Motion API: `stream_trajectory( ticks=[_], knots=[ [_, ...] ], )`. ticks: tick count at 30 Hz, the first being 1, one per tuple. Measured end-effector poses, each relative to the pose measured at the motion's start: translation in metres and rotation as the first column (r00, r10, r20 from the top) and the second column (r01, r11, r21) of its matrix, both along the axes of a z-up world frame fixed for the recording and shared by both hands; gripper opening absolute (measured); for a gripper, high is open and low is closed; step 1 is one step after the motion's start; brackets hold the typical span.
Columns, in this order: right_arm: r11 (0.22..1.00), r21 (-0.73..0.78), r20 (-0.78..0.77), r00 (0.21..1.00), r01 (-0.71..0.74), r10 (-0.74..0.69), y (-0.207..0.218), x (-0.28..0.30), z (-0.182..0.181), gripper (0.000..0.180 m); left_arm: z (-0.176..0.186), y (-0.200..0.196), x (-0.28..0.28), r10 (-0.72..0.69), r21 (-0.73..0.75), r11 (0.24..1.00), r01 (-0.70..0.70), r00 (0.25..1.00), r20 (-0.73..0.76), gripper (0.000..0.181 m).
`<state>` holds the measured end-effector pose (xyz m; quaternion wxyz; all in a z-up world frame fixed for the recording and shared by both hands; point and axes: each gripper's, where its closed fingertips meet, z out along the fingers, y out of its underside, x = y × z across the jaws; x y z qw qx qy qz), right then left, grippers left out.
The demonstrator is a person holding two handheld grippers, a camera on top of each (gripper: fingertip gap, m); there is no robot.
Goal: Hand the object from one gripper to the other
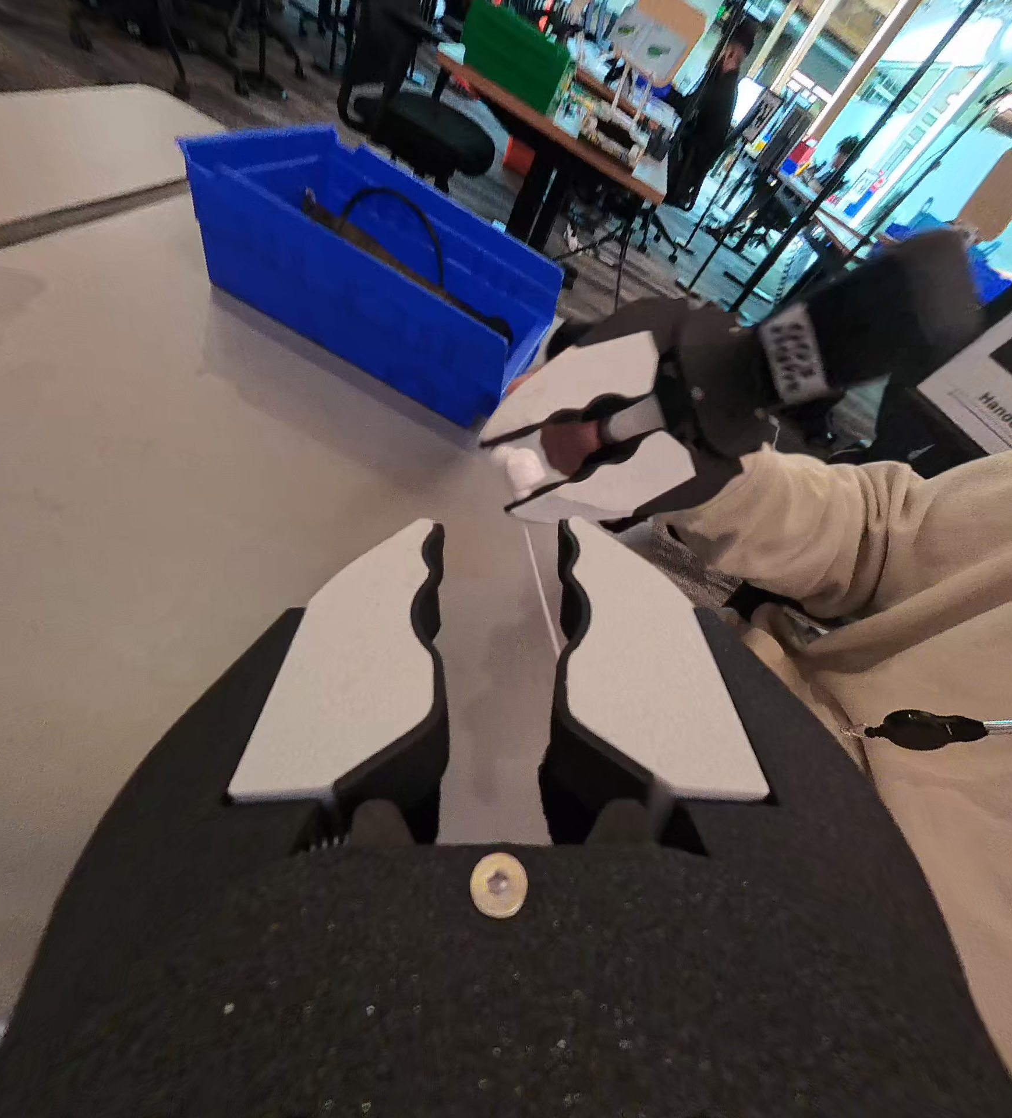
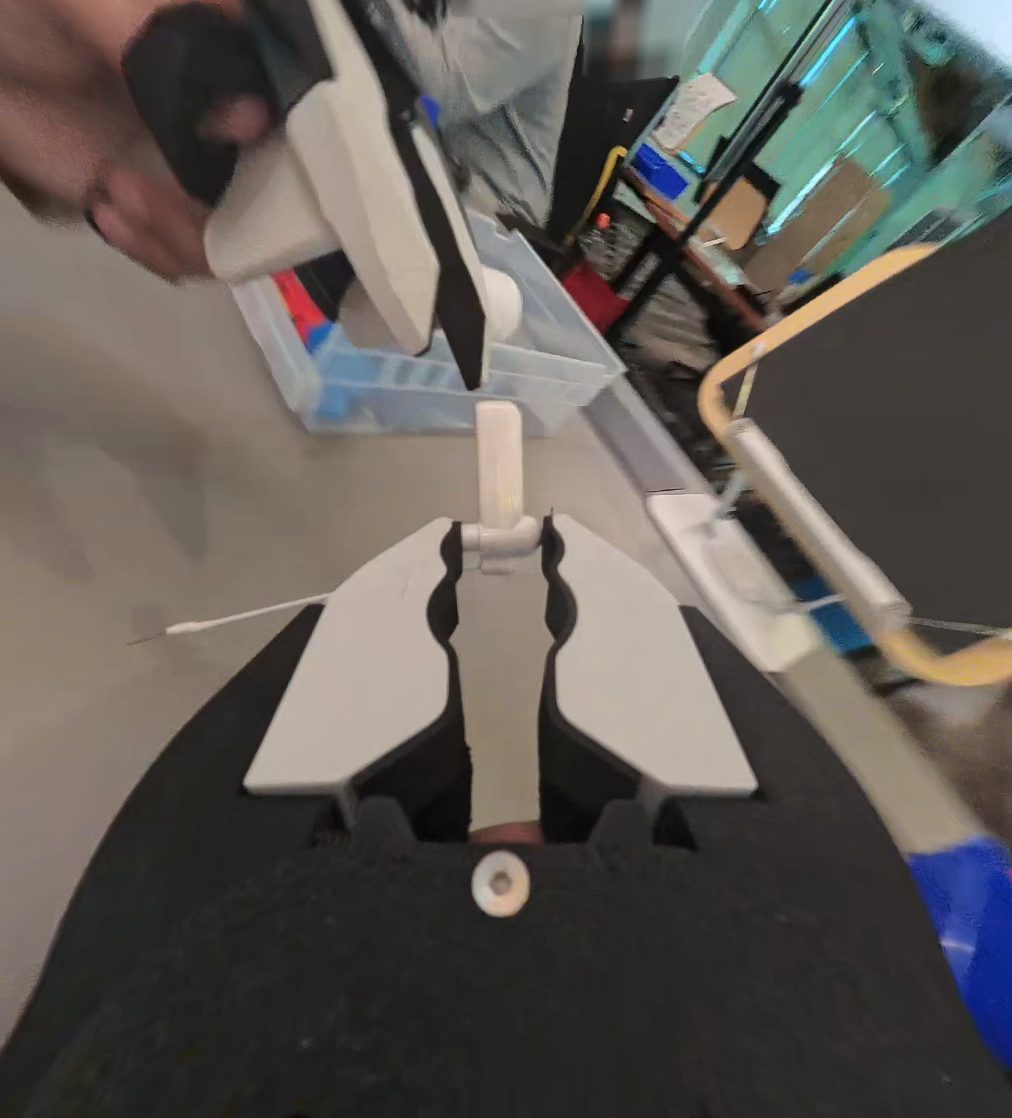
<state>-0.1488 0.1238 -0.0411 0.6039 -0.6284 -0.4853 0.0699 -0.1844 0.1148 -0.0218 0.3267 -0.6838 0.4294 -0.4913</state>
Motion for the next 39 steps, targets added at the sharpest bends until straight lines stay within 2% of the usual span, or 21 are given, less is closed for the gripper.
stream_trajectory(
  ticks=[2,3,5,6,7,9,11,14,19,23,25,27,30,32,35,37,39],
  knots=[
    [0.977,-0.192,-0.203,0.978,-0.095,0.055,-0.003,-0.001,-0.003,0.025,0.007,-0.004,0.003,-0.016,0.048,0.999,0.015,0.999,0.034,0.037],
    [0.943,-0.287,-0.327,0.943,-0.166,0.066,-0.005,-0.002,-0.003,0.025,0.008,-0.006,0.004,-0.024,0.078,0.997,0.022,0.999,0.034,0.037],
    [0.823,-0.426,-0.566,0.820,-0.377,0.083,-0.014,-0.006,-0.001,0.025,0.007,-0.012,0.007,-0.049,0.119,0.992,0.046,0.999,0.024,0.037],
    [0.757,-0.456,-0.638,0.765,-0.467,0.088,-0.020,-0.008,-0.002,0.025,0.006,-0.015,0.010,-0.067,0.116,0.991,0.064,0.997,0.026,0.037],
    [0.712,-0.472,-0.673,0.734,-0.520,0.091,-0.024,-0.010,-0.005,0.025,0.005,-0.019,0.012,-0.088,0.098,0.992,0.084,0.996,0.035,0.037],
    [0.685,-0.479,-0.673,0.730,-0.549,0.115,-0.031,-0.015,-0.012,0.025,0.003,-0.024,0.017,-0.115,0.051,0.992,0.113,0.992,0.046,0.037],
    [0.646,-0.467,-0.708,0.693,-0.604,0.137,-0.040,-0.021,-0.008,0.025,-0.004,-0.023,0.020,-0.116,0.037,0.993,0.115,0.992,0.039,0.037],
    [0.627,-0.460,-0.734,0.667,-0.629,0.130,-0.042,-0.025,-0.005,0.025,-0.008,-0.026,0.025,-0.135,0.018,0.991,0.134,0.989,0.060,0.030],
    [0.627,-0.479,-0.710,0.691,-0.614,0.135,-0.046,-0.032,-0.013,0.025,-0.011,-0.030,0.028,-0.160,-0.026,0.986,0.163,0.983,0.088,0.013],
    [0.672,-0.464,-0.710,0.696,-0.578,0.109,-0.037,-0.024,-0.015,0.025,-0.016,-0.022,0.024,-0.123,-0.041,0.991,0.125,0.992,0.040,0.013],
    [0.686,-0.470,-0.678,0.725,-0.555,0.122,-0.037,-0.016,-0.017,0.032,-0.021,-0.017,0.020,-0.095,-0.037,0.995,0.094,0.995,-0.005,0.014],
    [0.736,-0.469,-0.627,0.771,-0.487,0.110,-0.032,-0.001,-0.018,0.038,-0.028,-0.010,0.015,-0.057,-0.038,0.998,0.055,0.997,-0.056,0.013],
    [0.885,-0.411,-0.518,0.855,-0.219,-0.029,-0.007,0.027,-0.010,0.044,-0.041,0.010,0.007,0.090,-0.044,0.994,-0.099,0.983,-0.161,0.013],
    [0.931,-0.363,-0.406,0.905,-0.033,-0.126,-0.001,0.030,-0.006,0.045,-0.048,0.023,0.003,0.205,-0.027,0.976,-0.217,0.951,-0.231,0.013],
    [0.923,-0.359,-0.284,0.926,0.138,-0.250,-0.008,0.007,-0.014,0.049,-0.055,0.034,-0.002,0.336,0.038,0.939,-0.341,0.890,-0.308,0.013],
    [0.916,-0.354,-0.194,0.943,0.191,-0.271,-0.017,-0.019,-0.031,0.059,-0.056,0.033,-0.001,0.364,0.056,0.929,-0.366,0.872,-0.328,0.013],
    [0.918,-0.284,-0.113,0.941,0.277,-0.319,-0.015,-0.029,-0.046,0.055,-0.057,0.027,0.004,0.353,0.054,0.933,-0.356,0.873,-0.337,0.013]
  ],
)
